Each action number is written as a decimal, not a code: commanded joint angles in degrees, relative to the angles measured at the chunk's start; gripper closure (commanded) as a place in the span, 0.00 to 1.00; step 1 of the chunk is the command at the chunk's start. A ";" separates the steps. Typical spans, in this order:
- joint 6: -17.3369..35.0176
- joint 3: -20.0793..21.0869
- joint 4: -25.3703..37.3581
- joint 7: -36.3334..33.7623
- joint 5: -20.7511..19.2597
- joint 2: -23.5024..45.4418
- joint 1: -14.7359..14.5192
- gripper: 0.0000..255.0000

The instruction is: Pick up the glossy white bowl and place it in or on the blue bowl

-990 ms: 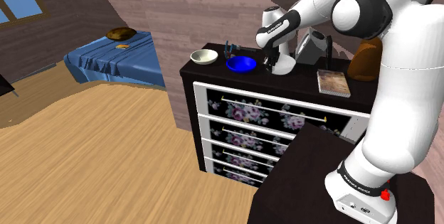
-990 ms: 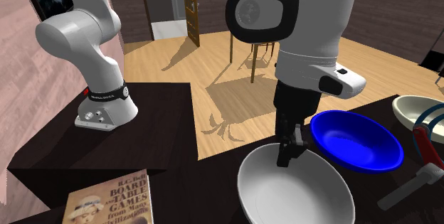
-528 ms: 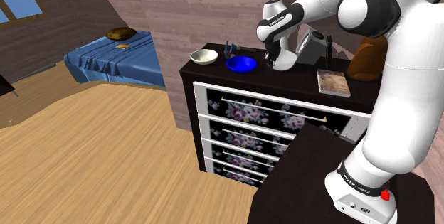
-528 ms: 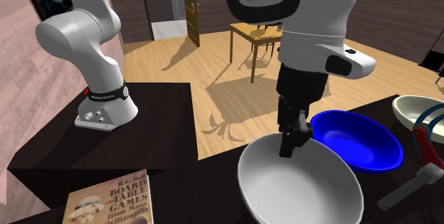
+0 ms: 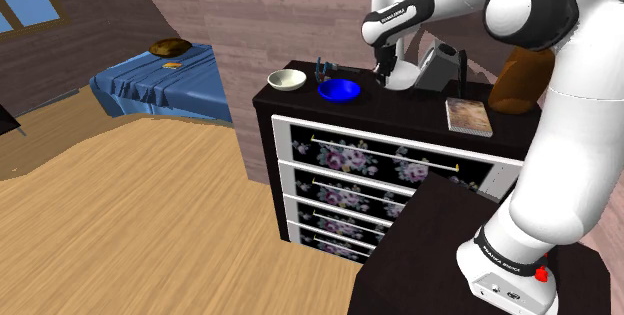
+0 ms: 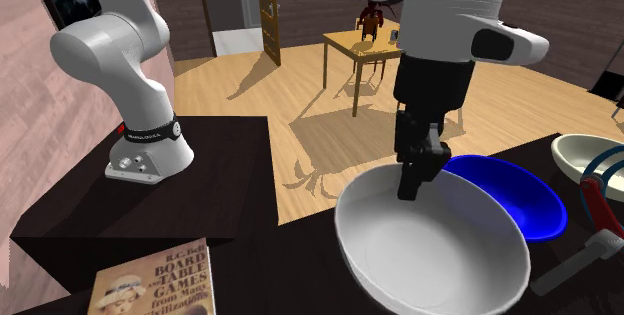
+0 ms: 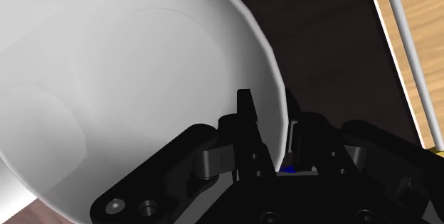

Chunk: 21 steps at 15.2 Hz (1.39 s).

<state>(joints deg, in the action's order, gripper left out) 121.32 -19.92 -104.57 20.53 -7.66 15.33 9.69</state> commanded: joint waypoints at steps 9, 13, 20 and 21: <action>-6.40 -0.15 4.51 0.80 -0.27 -2.05 -0.18 1.00; -9.71 1.53 11.55 -2.39 0.87 2.51 -2.14 1.00; -17.35 4.06 28.46 -7.18 3.01 13.03 -4.78 1.00; -18.76 4.38 31.60 -7.79 3.33 14.92 -5.04 1.00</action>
<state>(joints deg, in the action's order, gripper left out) 104.18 -15.88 -76.33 13.39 -4.67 28.34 4.93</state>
